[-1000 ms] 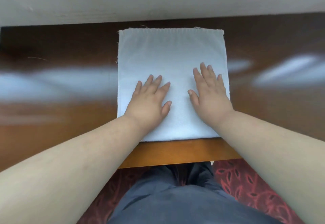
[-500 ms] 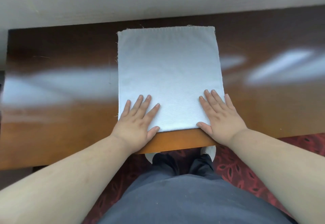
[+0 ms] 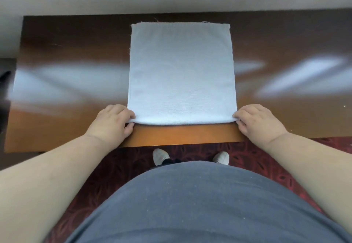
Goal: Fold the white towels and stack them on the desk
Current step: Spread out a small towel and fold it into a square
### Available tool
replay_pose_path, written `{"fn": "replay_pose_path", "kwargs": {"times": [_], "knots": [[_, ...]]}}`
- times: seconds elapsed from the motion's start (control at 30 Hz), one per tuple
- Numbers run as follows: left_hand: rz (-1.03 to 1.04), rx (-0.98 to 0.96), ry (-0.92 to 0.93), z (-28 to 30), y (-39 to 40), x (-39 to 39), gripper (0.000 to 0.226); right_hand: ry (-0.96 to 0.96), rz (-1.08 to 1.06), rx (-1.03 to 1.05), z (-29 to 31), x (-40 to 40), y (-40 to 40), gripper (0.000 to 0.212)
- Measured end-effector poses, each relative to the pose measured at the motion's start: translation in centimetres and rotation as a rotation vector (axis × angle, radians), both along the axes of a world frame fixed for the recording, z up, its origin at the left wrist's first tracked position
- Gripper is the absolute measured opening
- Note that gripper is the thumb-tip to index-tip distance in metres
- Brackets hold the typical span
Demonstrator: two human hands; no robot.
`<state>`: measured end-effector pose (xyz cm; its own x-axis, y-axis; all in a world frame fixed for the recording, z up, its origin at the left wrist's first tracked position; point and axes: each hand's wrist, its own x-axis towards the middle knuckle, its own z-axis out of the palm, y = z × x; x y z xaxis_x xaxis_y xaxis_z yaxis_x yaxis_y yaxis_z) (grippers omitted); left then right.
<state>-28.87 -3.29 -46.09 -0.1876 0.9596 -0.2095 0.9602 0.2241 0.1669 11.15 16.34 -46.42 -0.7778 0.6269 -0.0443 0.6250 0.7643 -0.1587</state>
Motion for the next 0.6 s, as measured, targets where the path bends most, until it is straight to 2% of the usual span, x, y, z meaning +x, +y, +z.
{"fn": "replay_pose_path", "kwargs": {"times": [0.17,0.3,0.37,0.47,0.53,0.6], "knots": [[-0.045,0.015,0.076,0.5,0.0,0.2,0.012,-0.012,0.033,-0.013,0.7,-0.4,0.7,0.013],[-0.196,-0.06,0.077,1.5,-1.5,0.5,0.013,-0.124,0.082,-0.123,1.9,0.6,-0.4,0.014],[-0.197,-0.066,0.044,2.1,-1.8,0.9,0.011,-0.157,0.077,-0.188,2.5,0.7,-0.6,0.014],[0.041,-0.015,-0.137,3.3,-0.6,1.2,0.015,0.011,-0.102,-0.366,3.3,-0.4,0.2,0.017],[0.292,-0.006,-0.317,4.3,0.9,1.1,0.011,0.133,-0.353,-0.49,4.1,-1.7,1.0,0.017],[0.461,0.018,-0.434,5.0,2.6,0.8,0.008,0.255,-0.586,-0.519,5.0,-3.1,1.9,0.009]]}}
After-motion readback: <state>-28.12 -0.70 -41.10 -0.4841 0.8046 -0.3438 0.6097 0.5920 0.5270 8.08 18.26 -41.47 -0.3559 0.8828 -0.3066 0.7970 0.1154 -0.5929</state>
